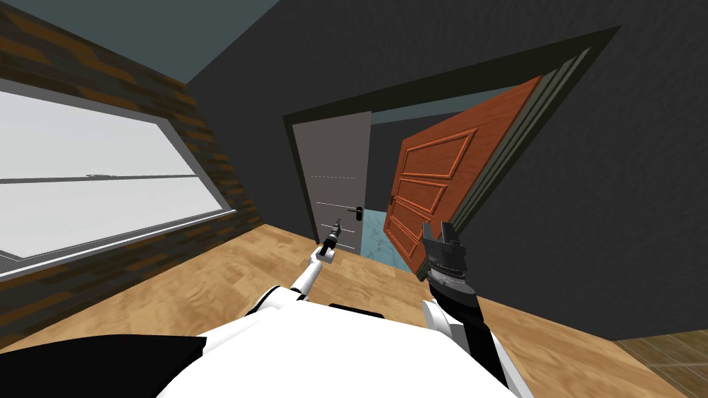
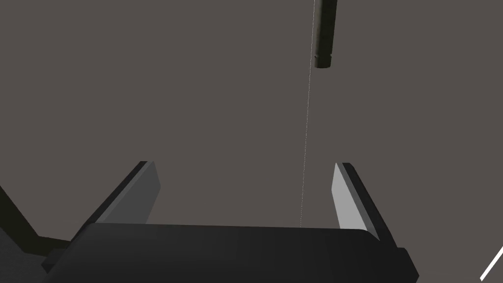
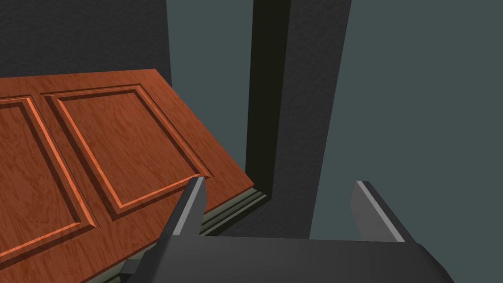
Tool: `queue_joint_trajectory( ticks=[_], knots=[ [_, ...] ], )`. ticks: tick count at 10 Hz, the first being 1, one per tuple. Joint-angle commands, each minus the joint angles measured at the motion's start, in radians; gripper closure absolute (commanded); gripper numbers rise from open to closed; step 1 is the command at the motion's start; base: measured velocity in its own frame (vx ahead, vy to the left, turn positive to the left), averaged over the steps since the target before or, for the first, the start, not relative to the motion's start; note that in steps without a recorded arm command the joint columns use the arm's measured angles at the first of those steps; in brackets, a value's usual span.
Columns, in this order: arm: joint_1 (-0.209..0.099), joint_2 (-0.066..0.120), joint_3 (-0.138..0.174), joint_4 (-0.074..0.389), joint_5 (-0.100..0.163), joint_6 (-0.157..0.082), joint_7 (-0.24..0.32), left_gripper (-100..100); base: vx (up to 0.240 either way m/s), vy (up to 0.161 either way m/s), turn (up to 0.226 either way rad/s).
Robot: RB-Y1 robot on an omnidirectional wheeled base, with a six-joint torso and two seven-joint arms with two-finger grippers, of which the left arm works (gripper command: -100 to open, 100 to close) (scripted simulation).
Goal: Push the door open
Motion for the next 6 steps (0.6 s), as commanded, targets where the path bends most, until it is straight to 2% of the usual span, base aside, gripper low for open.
queue_joint_trajectory(
  ticks=[1, 6],
  knots=[
    [-0.023, -0.001, 0.001, 0.04, -0.003, 0.003, 0.004, -100, 0.105, -0.026, -0.028],
    [-0.09, -0.009, 0.005, 0.152, -0.01, 0.01, 0.01, -100, 0.089, -0.027, -0.02]
  ],
)
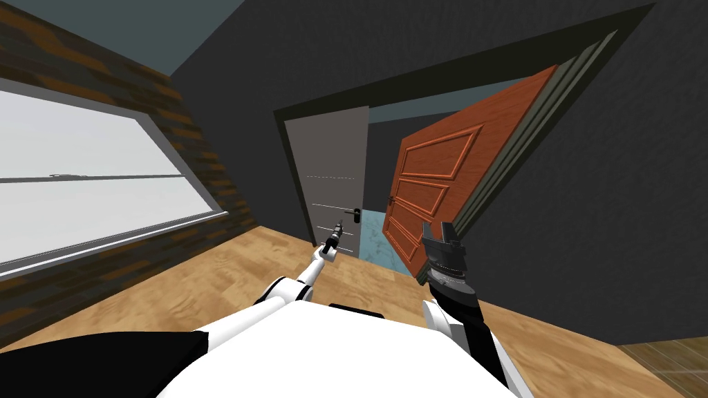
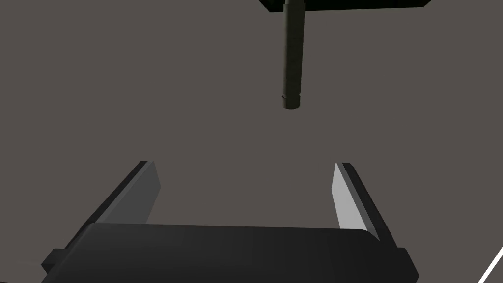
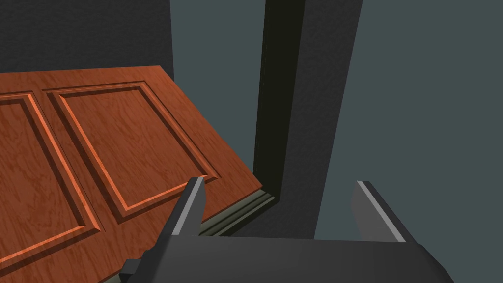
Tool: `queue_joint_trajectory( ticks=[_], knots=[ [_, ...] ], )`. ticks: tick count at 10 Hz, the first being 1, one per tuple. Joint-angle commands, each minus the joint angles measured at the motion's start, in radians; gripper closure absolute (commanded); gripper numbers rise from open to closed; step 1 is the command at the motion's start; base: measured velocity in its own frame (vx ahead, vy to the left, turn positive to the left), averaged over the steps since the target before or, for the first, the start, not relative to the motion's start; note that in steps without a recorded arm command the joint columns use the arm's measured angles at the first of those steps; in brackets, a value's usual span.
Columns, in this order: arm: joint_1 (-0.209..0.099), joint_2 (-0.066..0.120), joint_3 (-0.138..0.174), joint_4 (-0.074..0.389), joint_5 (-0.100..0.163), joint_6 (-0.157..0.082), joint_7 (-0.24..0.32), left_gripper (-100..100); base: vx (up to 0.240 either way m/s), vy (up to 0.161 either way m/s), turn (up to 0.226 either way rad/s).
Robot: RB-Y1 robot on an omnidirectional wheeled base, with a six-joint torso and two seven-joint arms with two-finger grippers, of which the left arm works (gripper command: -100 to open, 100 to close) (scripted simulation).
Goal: Push the door open
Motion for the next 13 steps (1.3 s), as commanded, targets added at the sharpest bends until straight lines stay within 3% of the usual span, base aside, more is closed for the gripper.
queue_joint_trajectory(
  ticks=[1, 7, 13],
  knots=[
    [-0.017, -0.003, 0.001, 0.029, -0.002, 0.002, 0.001, -100, 0.081, -0.033, -0.014],
    [-0.074, -0.013, 0.004, 0.123, -0.009, 0.007, 0.007, -100, 0.069, -0.013, -0.013],
    [-0.07, 0.001, 0.014, 0.127, -0.004, -0.002, 0.0, -100, 0.151, -0.032, -0.019]
  ],
)
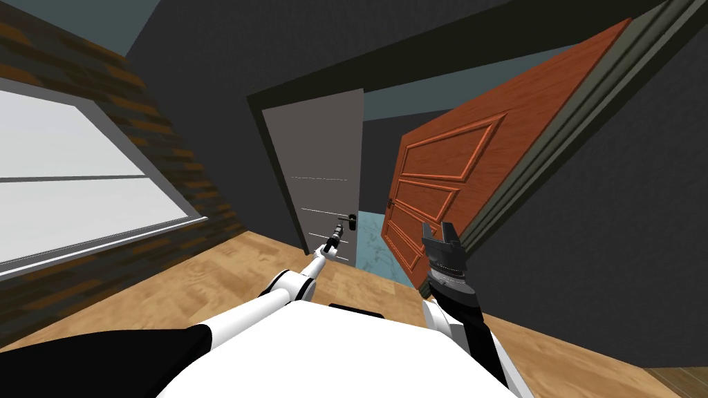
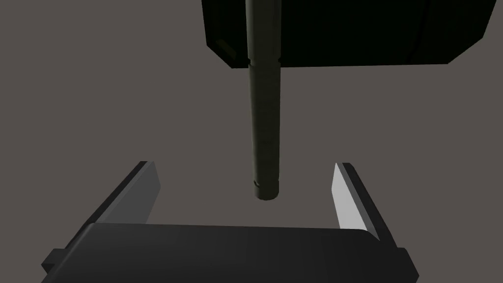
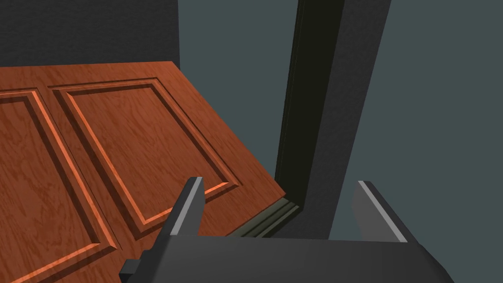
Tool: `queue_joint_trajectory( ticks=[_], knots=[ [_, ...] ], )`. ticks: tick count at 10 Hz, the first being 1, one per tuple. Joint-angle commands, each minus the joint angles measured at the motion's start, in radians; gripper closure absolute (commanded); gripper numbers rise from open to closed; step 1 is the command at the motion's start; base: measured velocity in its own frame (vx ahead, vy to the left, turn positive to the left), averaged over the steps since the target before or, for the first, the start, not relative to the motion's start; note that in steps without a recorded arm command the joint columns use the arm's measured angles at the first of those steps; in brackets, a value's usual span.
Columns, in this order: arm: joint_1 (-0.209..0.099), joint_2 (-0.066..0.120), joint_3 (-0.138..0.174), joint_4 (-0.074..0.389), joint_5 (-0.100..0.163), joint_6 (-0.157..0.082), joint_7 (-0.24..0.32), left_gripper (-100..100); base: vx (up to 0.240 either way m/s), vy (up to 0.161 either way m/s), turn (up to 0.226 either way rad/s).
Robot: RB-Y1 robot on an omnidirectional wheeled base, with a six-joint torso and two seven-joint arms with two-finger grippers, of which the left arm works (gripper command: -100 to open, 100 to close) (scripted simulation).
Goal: Push the door open
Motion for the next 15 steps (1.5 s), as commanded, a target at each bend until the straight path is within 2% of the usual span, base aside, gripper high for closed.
queue_joint_trajectory(
  ticks=[1, 7, 8, 13, 15],
  knots=[
    [0.0, 0.001, 0.004, 0.002, 0.001, -0.001, -0.003, -100, 0.193, -0.036, -0.024],
    [0.002, -0.005, 0.011, 0.004, 0.004, -0.004, -0.007, -100, 0.168, -0.022, -0.019],
    [0.002, -0.005, 0.011, 0.004, 0.004, -0.004, -0.007, 100, -0.016, 0.002, 0.009],
    [0.002, -0.005, 0.011, 0.004, 0.004, -0.004, -0.007, 100, -0.015, 0.003, -0.003],
    [0.004, 0.0, 0.023, 0.005, 0.008, -0.001, -0.014, 100, 0.133, -0.042, 0.037]
  ],
)
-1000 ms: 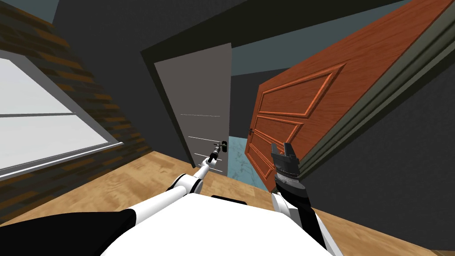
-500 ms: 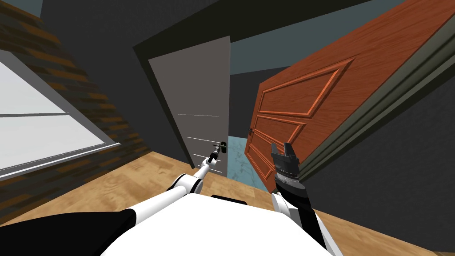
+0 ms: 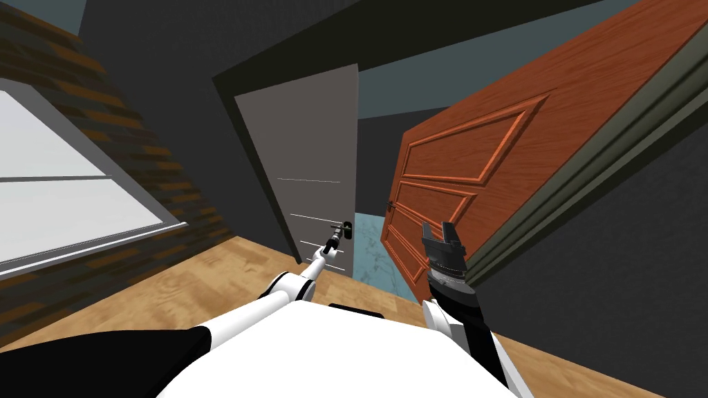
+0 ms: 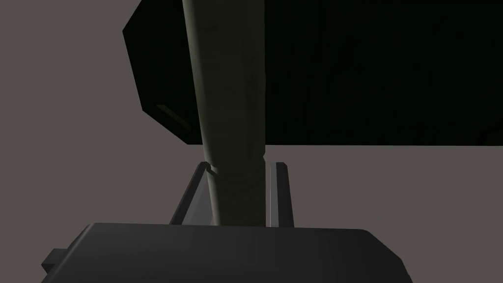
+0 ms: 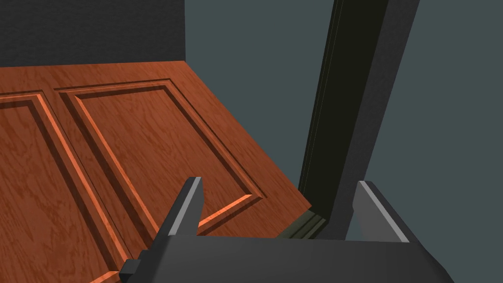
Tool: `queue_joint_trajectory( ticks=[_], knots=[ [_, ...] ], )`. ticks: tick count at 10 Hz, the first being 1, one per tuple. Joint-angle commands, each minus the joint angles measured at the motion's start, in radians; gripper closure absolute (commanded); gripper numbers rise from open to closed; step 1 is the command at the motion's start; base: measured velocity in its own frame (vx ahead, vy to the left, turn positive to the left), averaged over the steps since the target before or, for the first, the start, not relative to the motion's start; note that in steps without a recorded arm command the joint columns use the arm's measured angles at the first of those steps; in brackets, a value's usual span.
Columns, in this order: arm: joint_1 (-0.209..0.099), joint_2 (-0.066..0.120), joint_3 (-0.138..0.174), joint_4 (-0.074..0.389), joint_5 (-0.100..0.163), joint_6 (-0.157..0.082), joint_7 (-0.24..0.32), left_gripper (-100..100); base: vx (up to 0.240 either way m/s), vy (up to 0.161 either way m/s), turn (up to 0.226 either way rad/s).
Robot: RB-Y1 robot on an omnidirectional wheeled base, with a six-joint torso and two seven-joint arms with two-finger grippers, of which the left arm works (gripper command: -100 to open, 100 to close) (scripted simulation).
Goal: Push the door open
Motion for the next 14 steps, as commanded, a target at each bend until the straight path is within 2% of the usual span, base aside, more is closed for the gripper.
queue_joint_trajectory(
  ticks=[1, 4, 9, 10, 14],
  knots=[
    [-0.013, 0.01, 0.015, 0.006, 0.005, -0.01, -0.007, 100, 0.152, -0.082, 0.049],
    [-0.012, 0.017, 0.037, 0.006, 0.013, -0.007, -0.02, 100, 0.18, -0.066, 0.047],
    [-0.01, 0.032, 0.098, 0.006, 0.034, -0.002, -0.056, 100, 0.193, -0.109, 0.085],
    [-0.01, 0.032, 0.098, -0.006, 0.034, -0.002, -0.056, 100, 0.125, -0.099, 0.068],
    [-0.008, 0.045, 0.16, 0.005, 0.055, 0.004, -0.092, 100, 0.174, -0.15, 0.111]
  ],
)
